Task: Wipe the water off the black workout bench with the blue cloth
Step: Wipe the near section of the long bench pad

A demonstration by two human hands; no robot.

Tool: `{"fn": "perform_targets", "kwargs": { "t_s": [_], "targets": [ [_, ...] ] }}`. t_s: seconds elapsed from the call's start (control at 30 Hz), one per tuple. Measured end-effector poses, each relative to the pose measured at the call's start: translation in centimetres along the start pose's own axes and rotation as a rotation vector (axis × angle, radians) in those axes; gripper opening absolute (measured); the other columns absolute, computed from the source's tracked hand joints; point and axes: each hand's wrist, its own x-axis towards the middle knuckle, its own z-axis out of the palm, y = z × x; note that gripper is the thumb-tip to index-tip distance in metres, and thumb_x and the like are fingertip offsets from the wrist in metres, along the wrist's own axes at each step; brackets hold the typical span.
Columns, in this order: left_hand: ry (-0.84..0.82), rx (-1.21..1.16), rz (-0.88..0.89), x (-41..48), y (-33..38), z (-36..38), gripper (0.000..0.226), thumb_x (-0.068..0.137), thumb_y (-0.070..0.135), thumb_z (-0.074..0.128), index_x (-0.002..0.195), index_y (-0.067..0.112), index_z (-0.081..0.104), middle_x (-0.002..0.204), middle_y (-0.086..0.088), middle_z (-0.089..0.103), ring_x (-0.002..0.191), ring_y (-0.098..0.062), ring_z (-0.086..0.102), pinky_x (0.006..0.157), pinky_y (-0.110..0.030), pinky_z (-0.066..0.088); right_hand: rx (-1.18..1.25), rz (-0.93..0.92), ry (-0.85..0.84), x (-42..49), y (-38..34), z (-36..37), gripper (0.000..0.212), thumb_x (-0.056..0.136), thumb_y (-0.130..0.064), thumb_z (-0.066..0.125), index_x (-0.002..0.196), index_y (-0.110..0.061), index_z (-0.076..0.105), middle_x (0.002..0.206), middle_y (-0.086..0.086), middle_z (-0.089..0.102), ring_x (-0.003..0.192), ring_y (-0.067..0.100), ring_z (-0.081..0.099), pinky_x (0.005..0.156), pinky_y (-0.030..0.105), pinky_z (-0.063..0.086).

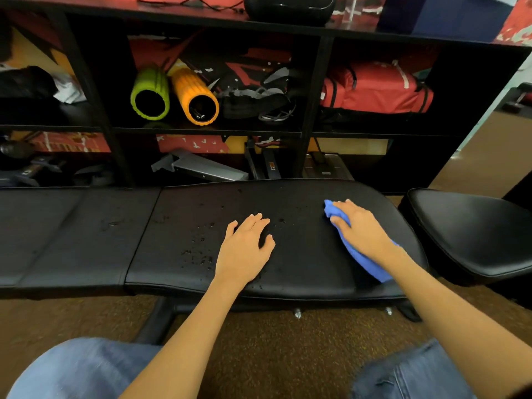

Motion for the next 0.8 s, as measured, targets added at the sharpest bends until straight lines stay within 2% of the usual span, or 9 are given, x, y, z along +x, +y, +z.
{"fn": "perform_targets", "kwargs": {
  "t_s": [0.1, 0.2, 0.37, 0.5, 0.57, 0.7, 0.8],
  "targets": [
    [-0.008, 0.012, 0.000, 0.0, -0.1, 0.0, 0.046, 0.098, 0.040, 0.038, 0.142, 0.026, 0.041, 0.151, 0.008, 0.035, 0.141, -0.005, 0.024, 0.118, -0.032, 0.008, -0.059, 0.105, 0.084, 1.9, -1.9, 1.4, 0.034, 0.097, -0.018, 0.046, 0.128, -0.005, 0.051, 0.127, 0.014, 0.056, 0.125, 0.035, 0.045, 0.103, 0.039, 0.035],
    [-0.021, 0.032, 0.007, -0.2, -0.2, -0.2, 0.047, 0.099, 0.040, 0.036, 0.144, 0.026, 0.039, 0.152, 0.008, 0.032, 0.142, -0.006, 0.023, 0.118, -0.032, 0.007, -0.069, 0.082, 0.100, 1.2, -3.9, 2.5, 0.042, 0.097, -0.020, 0.047, 0.135, -0.005, 0.046, 0.134, 0.014, 0.052, 0.122, 0.034, 0.049, 0.105, 0.038, 0.034],
    [-0.067, 0.056, 0.007, 0.5, 0.1, -0.6, 0.047, 0.099, 0.037, 0.039, 0.144, 0.023, 0.039, 0.152, 0.004, 0.033, 0.142, -0.008, 0.023, 0.117, -0.033, 0.010, 0.021, -0.167, -0.041, -4.5, -5.5, 2.0, 0.047, 0.096, -0.028, 0.050, 0.142, -0.023, 0.040, 0.146, -0.003, 0.043, 0.135, 0.013, 0.038, 0.108, 0.011, 0.014],
    [-0.066, 0.047, 0.017, 2.3, 0.3, -2.1, 0.041, 0.097, 0.034, 0.044, 0.136, 0.020, 0.050, 0.141, 0.002, 0.049, 0.130, -0.014, 0.043, 0.116, -0.035, 0.015, 0.102, -0.261, -0.126, -6.7, -4.4, 0.8, 0.046, 0.096, -0.030, 0.050, 0.141, -0.029, 0.040, 0.143, -0.018, 0.039, 0.135, -0.002, 0.031, 0.111, 0.012, 0.017],
    [-0.051, 0.072, 0.022, 3.2, -0.3, -2.3, 0.043, 0.097, 0.035, 0.043, 0.137, 0.020, 0.048, 0.140, 0.002, 0.049, 0.129, -0.013, 0.044, 0.116, -0.037, 0.014, 0.117, -0.246, -0.103, -5.8, -3.2, 0.0, 0.046, 0.095, -0.027, 0.053, 0.140, -0.027, 0.042, 0.140, -0.018, 0.041, 0.133, 0.001, 0.035, 0.110, 0.012, 0.020],
    [-0.091, 0.109, -0.034, 3.5, -1.9, -1.4, 0.051, 0.098, 0.041, 0.038, 0.146, 0.024, 0.034, 0.154, 0.002, 0.030, 0.143, -0.013, 0.021, 0.117, -0.040, 0.009, 0.062, -0.086, 0.047, -2.2, -0.4, -1.1, 0.042, 0.093, -0.018, 0.058, 0.134, -0.013, 0.050, 0.137, 0.003, 0.052, 0.128, 0.017, 0.046, 0.102, 0.009, 0.022],
    [-0.062, 0.108, -0.026, 3.5, -2.2, -0.8, 0.051, 0.098, 0.043, 0.037, 0.146, 0.026, 0.035, 0.154, 0.003, 0.029, 0.144, -0.012, 0.019, 0.117, -0.039, 0.009, 0.051, 0.087, 0.094, 1.5, 1.3, -1.3, 0.029, 0.093, -0.014, 0.054, 0.121, -0.006, 0.058, 0.125, 0.014, 0.059, 0.120, 0.029, 0.051, 0.096, 0.020, 0.030]
  ]
}}
